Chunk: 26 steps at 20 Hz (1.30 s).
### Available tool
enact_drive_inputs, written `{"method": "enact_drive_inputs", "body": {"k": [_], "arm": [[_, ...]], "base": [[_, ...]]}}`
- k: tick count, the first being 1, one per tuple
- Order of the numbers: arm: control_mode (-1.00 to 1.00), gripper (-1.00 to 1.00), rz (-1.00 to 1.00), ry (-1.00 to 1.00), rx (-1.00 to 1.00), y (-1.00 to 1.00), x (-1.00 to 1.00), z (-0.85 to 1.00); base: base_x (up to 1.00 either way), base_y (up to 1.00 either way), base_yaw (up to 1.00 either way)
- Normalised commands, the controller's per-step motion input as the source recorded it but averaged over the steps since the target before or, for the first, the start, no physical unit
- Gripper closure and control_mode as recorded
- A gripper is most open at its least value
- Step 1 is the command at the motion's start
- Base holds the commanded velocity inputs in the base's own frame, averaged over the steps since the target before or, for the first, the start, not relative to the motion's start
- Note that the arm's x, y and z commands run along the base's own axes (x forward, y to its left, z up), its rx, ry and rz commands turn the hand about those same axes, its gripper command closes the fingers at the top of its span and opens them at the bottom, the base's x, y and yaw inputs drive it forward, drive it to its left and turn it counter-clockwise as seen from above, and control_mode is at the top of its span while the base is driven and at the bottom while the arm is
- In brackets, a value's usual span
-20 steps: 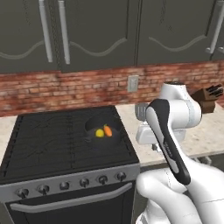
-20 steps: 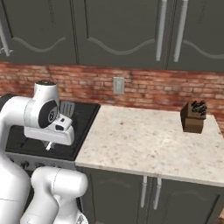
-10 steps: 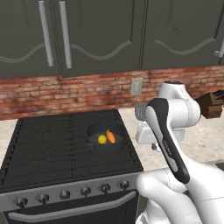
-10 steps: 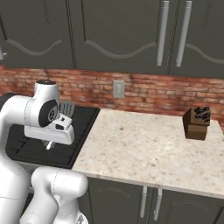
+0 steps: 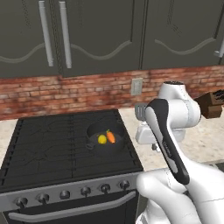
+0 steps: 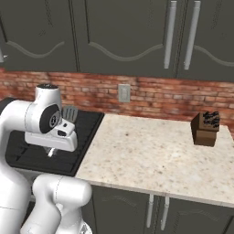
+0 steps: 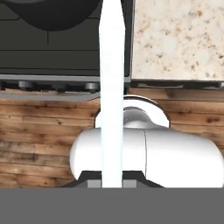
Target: Put the lemon and carrot in the pot. Retrieve the spatula and lightly stir the vegetables in the pot.
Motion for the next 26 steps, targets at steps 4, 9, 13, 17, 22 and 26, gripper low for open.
{"method": "enact_drive_inputs", "body": {"k": [4,9,13,17,22,26], "arm": [[-1.0,1.0,0.0,0.21,-0.24,0.49,0.01,0.38],[-1.0,1.0,0.02,0.33,-0.33,0.56,0.05,0.39],[-1.0,1.0,0.18,0.32,-0.24,0.0,0.54,0.12],[-1.0,1.0,0.35,0.15,-0.23,0.0,0.51,-0.13],[-1.0,1.0,0.36,0.02,-0.06,0.01,-0.08,-0.2],[-1.0,1.0,0.26,0.0,0.0,-0.03,-0.04,0.0]], "base": [[0.0,0.0,0.0],[0.0,0.0,0.0],[0.0,0.0,0.0],[0.0,0.0,0.0],[0.0,0.0,0.0],[0.0,0.0,0.0]]}}
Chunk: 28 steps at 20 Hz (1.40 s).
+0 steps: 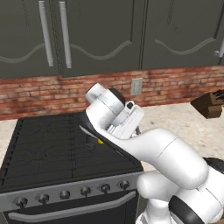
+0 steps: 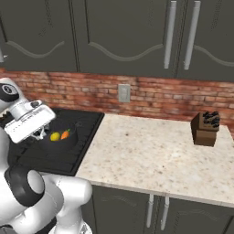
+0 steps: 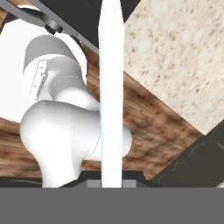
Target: Put the lemon and carrot in the pot. Retrieve the spatula and lightly stir the vegetables in the pot.
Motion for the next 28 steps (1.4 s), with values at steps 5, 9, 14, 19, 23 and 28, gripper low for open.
{"method": "enact_drive_inputs", "body": {"k": [5,9,14,19,23,28], "arm": [[-1.0,1.0,0.07,0.32,0.0,-0.03,0.39,0.01],[-1.0,1.0,0.05,0.38,0.0,-0.12,0.65,0.0],[-1.0,1.0,0.01,0.14,0.01,-0.02,0.17,0.0],[-1.0,1.0,0.0,-0.04,0.0,0.0,0.03,0.0],[-1.0,1.0,0.0,-0.02,0.0,0.0,0.2,0.0],[-1.0,1.0,0.0,0.0,-0.04,-0.01,0.34,0.0]], "base": [[0.0,0.0,0.0],[0.0,0.0,0.0],[0.0,0.0,0.0],[0.0,0.0,0.0],[0.0,0.0,0.0],[0.0,0.0,0.0]]}}
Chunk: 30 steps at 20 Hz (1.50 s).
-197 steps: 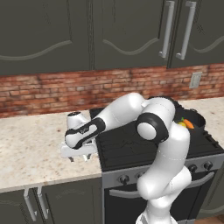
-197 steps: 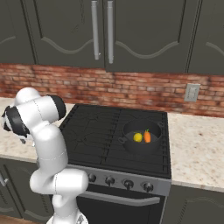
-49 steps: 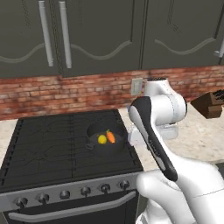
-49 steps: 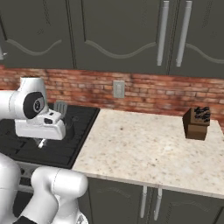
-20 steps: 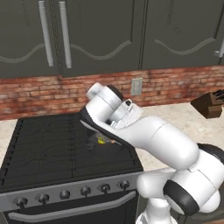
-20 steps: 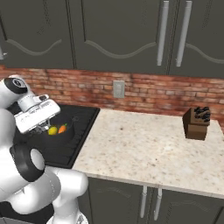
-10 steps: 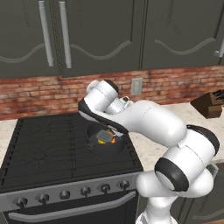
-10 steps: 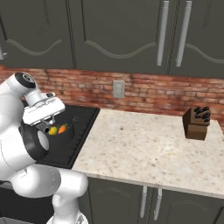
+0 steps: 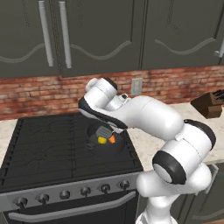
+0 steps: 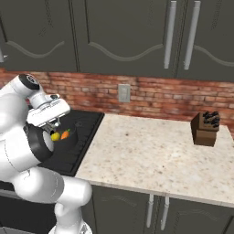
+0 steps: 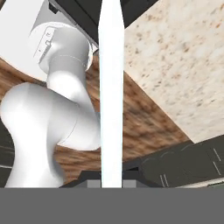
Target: Put the lemon and carrot in the pot. Retrieve the spatula and lightly stir the vegetables in the pot.
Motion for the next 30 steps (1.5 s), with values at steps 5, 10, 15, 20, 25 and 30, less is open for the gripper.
{"method": "enact_drive_inputs", "body": {"k": [5,10,15,20,25,30], "arm": [[-1.0,1.0,0.0,0.0,-0.05,-0.27,0.35,-0.01],[-1.0,1.0,0.0,-0.02,-0.02,-0.22,0.19,-0.19],[-1.0,1.0,0.0,-0.1,-0.05,-0.02,0.04,-0.3],[-1.0,1.0,0.0,-0.02,-0.05,0.07,0.02,-0.1],[-1.0,1.0,0.0,0.0,-0.02,0.14,0.02,-0.02],[-1.0,1.0,0.0,0.0,-0.05,0.0,0.29,-0.19]], "base": [[0.0,0.0,0.0],[0.0,0.0,0.0],[0.0,0.0,0.0],[0.0,0.0,0.0],[0.0,0.0,0.0],[0.0,0.0,0.0]]}}
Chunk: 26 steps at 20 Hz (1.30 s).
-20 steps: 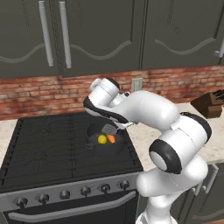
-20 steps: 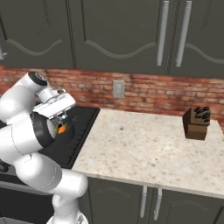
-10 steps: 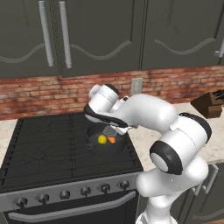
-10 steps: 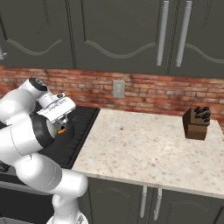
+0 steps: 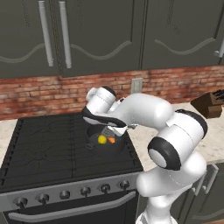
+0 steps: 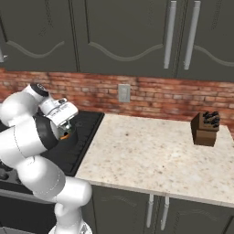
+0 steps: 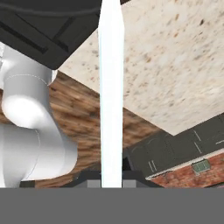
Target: Put the lemon and carrot in the pot. Retrieve the spatula and lightly stir the vegetables in the pot.
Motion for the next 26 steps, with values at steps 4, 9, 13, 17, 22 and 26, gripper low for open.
{"method": "enact_drive_inputs", "body": {"k": [4,9,13,17,22,26], "arm": [[-1.0,1.0,0.0,0.0,-0.02,0.0,0.14,-0.04],[-1.0,1.0,0.0,0.01,-0.03,0.0,0.2,-0.05],[-1.0,1.0,0.0,0.0,-0.04,0.01,0.35,-0.29],[-1.0,1.0,0.0,0.0,-0.01,0.07,0.19,-0.28],[-1.0,1.0,0.03,0.0,0.0,0.35,-0.14,-0.01],[-1.0,1.0,0.09,0.0,0.0,0.35,-0.34,0.0]], "base": [[0.0,0.0,0.0],[0.0,0.0,0.0],[0.0,0.0,0.0],[0.0,0.0,0.0],[0.0,0.0,0.0],[0.0,0.0,0.0]]}}
